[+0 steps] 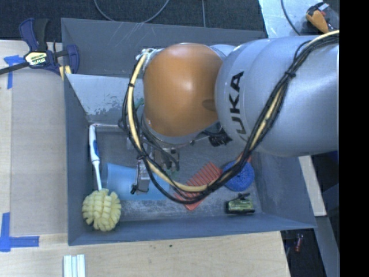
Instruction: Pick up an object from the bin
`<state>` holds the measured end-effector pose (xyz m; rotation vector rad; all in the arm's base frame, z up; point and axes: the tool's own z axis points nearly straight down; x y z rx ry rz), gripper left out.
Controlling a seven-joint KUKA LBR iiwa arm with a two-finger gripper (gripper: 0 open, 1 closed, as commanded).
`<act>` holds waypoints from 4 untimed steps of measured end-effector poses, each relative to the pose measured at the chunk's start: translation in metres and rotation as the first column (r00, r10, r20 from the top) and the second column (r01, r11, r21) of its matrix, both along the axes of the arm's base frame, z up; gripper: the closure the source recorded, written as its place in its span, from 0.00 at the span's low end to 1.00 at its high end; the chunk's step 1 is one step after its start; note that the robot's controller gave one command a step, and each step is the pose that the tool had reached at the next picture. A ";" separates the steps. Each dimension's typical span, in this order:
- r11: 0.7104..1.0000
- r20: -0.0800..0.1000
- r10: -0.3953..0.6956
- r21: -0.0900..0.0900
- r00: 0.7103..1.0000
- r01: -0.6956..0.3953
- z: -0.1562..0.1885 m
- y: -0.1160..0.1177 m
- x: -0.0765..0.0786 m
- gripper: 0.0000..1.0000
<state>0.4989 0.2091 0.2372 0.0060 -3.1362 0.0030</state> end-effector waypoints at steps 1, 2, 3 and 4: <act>1.000 0.008 -0.005 0.003 1.000 0.005 0.005 -0.001 0.002 0.00; 0.999 0.005 -0.033 0.002 0.999 0.033 -0.031 0.003 -0.004 0.00; 0.989 0.016 0.147 0.004 0.989 -0.147 -0.038 0.006 0.016 0.00; 0.978 0.011 -0.210 0.007 0.978 0.210 -0.113 -0.018 0.025 0.00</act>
Offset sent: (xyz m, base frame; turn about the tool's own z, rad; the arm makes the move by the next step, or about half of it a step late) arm -0.0040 0.0035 -0.0299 0.0334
